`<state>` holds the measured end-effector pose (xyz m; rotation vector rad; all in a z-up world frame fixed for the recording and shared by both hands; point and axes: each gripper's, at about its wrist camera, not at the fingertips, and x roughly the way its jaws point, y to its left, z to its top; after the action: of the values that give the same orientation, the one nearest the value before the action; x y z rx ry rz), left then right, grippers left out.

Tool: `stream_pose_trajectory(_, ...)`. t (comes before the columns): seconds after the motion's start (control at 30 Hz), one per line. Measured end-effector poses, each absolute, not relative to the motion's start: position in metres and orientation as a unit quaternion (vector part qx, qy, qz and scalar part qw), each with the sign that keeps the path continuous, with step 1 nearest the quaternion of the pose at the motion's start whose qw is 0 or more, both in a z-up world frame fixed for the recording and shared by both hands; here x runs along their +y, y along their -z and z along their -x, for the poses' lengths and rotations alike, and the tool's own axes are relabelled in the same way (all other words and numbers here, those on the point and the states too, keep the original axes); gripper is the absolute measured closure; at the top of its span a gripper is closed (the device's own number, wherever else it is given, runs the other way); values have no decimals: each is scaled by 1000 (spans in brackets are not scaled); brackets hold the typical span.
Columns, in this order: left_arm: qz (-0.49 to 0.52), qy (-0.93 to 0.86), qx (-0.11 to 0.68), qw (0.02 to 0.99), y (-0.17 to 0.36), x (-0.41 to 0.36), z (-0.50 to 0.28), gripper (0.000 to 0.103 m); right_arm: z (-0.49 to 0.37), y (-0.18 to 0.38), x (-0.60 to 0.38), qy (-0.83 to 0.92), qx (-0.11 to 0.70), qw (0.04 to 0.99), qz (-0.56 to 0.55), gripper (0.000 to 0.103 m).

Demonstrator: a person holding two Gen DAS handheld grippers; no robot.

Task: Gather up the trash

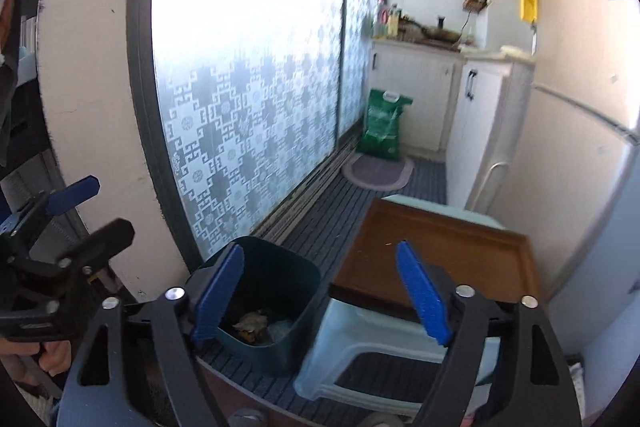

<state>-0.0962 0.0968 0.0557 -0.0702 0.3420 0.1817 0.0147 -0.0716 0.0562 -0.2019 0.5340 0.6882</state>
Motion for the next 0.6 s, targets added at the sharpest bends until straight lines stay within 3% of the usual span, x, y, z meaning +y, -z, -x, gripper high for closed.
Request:
stream_pose_trajectory(0.13,32,-83,168,982,-52,88,101,3,8,-68,-101,-348,239,902,86,11)
stream_pose_trajectory(0.6,39,-83,145,985,-38,81,102,3,11,-53,-151,-386,233,891,54,9)
